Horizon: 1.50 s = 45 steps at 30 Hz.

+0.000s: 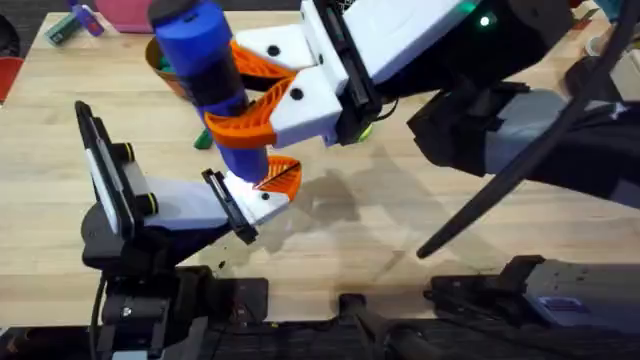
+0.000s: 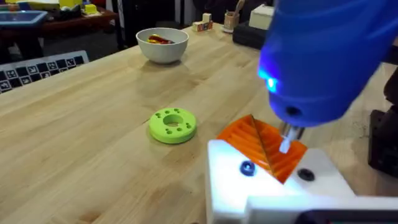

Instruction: Pick up the gripper from the table and insert it into the empty holder that is missing its gripper. Then pick up a screw, insert it into the mounting hole, and use the screwdriver to tighten it. Finally, clean up the table by picking up the vegetable and placing it into the bucket.

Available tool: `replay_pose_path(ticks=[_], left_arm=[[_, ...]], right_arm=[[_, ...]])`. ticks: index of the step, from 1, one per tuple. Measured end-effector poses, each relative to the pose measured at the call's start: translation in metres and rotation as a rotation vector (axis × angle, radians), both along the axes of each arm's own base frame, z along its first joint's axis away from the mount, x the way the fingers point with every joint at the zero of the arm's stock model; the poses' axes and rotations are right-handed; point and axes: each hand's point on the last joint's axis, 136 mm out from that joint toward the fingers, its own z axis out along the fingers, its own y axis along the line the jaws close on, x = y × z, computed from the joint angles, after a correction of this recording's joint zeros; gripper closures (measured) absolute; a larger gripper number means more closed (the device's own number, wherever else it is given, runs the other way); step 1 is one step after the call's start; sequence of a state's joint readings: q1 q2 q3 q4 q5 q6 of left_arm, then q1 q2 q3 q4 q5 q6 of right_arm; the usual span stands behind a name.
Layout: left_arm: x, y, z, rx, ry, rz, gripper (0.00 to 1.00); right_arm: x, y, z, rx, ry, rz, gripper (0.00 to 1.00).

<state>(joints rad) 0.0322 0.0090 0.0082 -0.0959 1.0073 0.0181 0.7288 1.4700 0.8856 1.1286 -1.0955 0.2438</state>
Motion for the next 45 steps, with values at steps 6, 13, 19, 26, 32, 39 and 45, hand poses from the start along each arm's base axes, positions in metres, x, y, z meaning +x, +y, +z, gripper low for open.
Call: replay_pose_path(ticks=[6,13,19,26,32,39,45], left_arm=[[0.000,0.000,0.000,0.000,0.000,0.000,0.984],[0.000,0.000,0.000,0.000,0.000,0.000,0.984],[0.000,0.000,0.000,0.000,0.000,0.000,0.984],[0.000,0.000,0.000,0.000,0.000,-0.002,0.984],[0.000,0.000,0.000,0.000,0.000,-0.002,0.984],[0.000,0.000,0.000,0.000,0.001,-0.002,0.984],[0.000,0.000,0.000,0.000,0.000,-0.002,0.984]], right_arm=[[0.003,0.001,0.001,0.011,-0.013,-0.019,0.976],[0.007,0.006,-0.001,0.022,-0.017,-0.047,0.976],[0.006,0.008,-0.002,0.019,-0.016,-0.052,0.976],[0.010,0.009,-0.002,0.018,-0.005,-0.069,0.976],[0.010,0.009,-0.003,0.018,-0.005,-0.069,0.976],[0.014,0.012,-0.010,0.003,0.010,-0.072,0.976],[0.014,0.012,-0.010,0.003,0.010,-0.072,0.976]])
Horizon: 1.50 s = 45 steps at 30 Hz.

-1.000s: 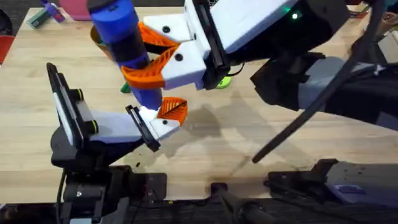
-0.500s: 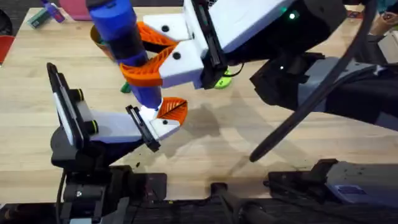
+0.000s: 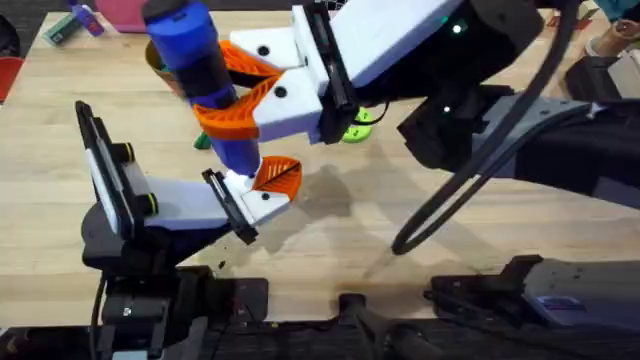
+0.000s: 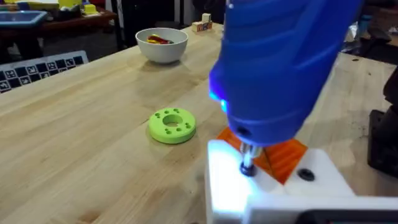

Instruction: Pick up the gripper from the table and insert it into the empty holder that is missing its gripper. Then pick up a screw, insert it into the mounting hole, and use the screwdriver to tighten it. Finally, clean up the table by picking up the vegetable and placing it into the bucket.

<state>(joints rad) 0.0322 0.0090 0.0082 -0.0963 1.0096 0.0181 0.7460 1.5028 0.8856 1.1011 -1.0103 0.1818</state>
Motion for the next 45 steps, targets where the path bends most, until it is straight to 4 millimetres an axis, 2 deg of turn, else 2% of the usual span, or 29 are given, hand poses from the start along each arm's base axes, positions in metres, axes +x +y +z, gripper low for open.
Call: replay_pose_path(ticks=[13,45], left_arm=[[-0.0001,-0.0001,-0.0002,-0.001,0.002,-0.001,0.984],[-0.0006,-0.0004,-0.0002,-0.001,0.002,-0.004,0.984]], right_arm=[[0.0027,0.0020,-0.0059,-0.028,0.032,-0.004,0.976],[0.0045,0.0025,-0.0050,-0.024,0.023,-0.016,0.976]])
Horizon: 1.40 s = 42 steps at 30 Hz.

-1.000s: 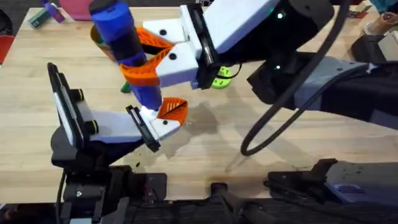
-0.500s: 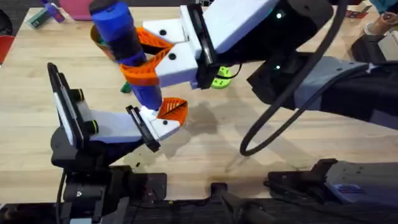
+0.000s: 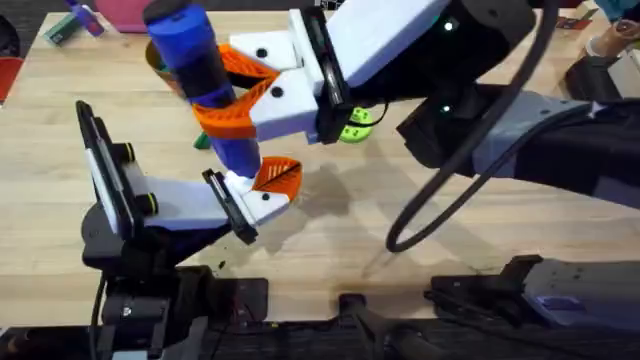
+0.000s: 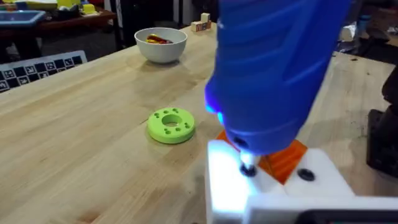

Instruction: Pick up the gripper from the table and insert it into the empty holder that is missing its gripper. Then pick up a screw, insert it into the mounting hole, and use the screwdriver to tighten it. Finally, clean up the table by picking up the vegetable and placing it into the bucket.

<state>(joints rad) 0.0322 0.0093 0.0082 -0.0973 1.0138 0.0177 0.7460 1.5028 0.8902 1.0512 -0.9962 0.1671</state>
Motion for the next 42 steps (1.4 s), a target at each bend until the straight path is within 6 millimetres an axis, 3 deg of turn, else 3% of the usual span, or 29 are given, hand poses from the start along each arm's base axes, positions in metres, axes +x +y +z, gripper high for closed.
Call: replay_pose_path(ticks=[14,18,23,30,35,38,42], left_arm=[[0.000,0.000,0.000,0.000,-0.001,0.000,0.984],[0.000,0.000,0.000,0.000,-0.001,-0.001,0.984],[0.000,0.000,0.000,0.000,-0.001,0.000,0.984],[0.000,0.000,0.000,0.000,-0.001,0.000,0.984],[0.000,0.000,0.000,0.000,-0.001,-0.001,0.984],[0.000,0.000,0.000,0.000,-0.001,-0.001,0.984],[0.000,0.000,0.000,0.000,-0.001,-0.001,0.984]], right_arm=[[-0.007,-0.021,0.040,0.095,-0.158,0.041,0.976],[-0.001,-0.024,0.039,0.066,-0.133,0.034,0.976],[0.044,-0.034,0.022,-0.074,0.033,-0.049,0.976],[0.119,-0.072,0.000,-0.253,0.139,-0.308,0.976],[0.166,-0.119,-0.029,-0.461,0.091,-0.575,0.976],[0.189,-0.158,-0.050,-0.615,0.011,-0.728,0.976],[0.204,-0.216,-0.089,-0.894,-0.104,-0.864,0.976]])
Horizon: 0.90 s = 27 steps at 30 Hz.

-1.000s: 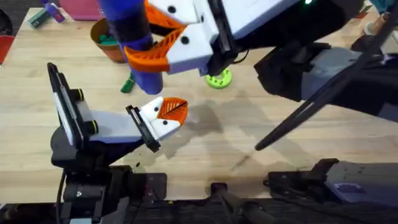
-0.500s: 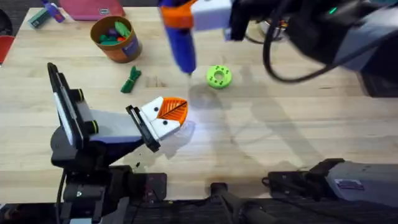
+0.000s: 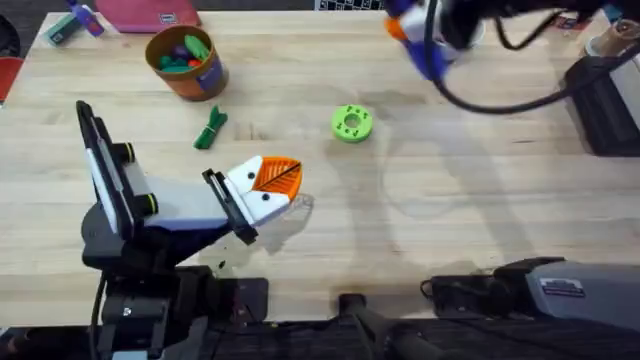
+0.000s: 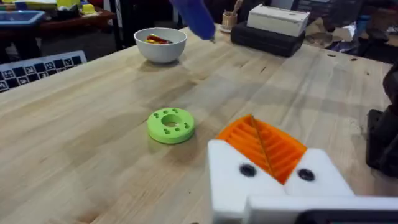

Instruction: Pick up the gripper from the table and insert it into the empty holder that is missing its gripper. Then pick up a screw, insert it into the mounting hole, and use the screwdriver to tighten it. Finally, clean up the table by picking up the vegetable and placing it into the bucket.

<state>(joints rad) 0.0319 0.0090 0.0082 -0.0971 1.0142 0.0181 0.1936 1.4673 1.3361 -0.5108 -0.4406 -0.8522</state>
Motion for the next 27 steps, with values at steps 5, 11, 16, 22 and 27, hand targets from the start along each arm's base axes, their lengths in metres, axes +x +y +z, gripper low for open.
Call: replay_pose_path(ticks=[5,11,16,22,27], left_arm=[[0.000,0.000,0.000,0.000,0.000,0.000,0.984],[0.000,0.000,0.000,0.000,0.000,0.000,0.984],[0.000,0.000,0.000,0.000,0.000,0.000,0.984],[0.000,0.000,0.000,0.000,0.000,0.000,0.984],[0.000,0.000,0.000,0.000,0.000,0.000,0.984]], right_arm=[[-0.017,-0.058,-0.046,-0.354,0.074,-0.026,0.976],[-0.006,-0.088,-0.075,-0.549,0.090,0.011,0.976],[0.001,-0.099,-0.124,-0.643,0.197,0.056,0.976],[0.002,-0.103,-0.169,-0.688,0.299,0.098,0.976],[0.002,-0.103,-0.174,-0.692,0.309,0.105,0.942]])
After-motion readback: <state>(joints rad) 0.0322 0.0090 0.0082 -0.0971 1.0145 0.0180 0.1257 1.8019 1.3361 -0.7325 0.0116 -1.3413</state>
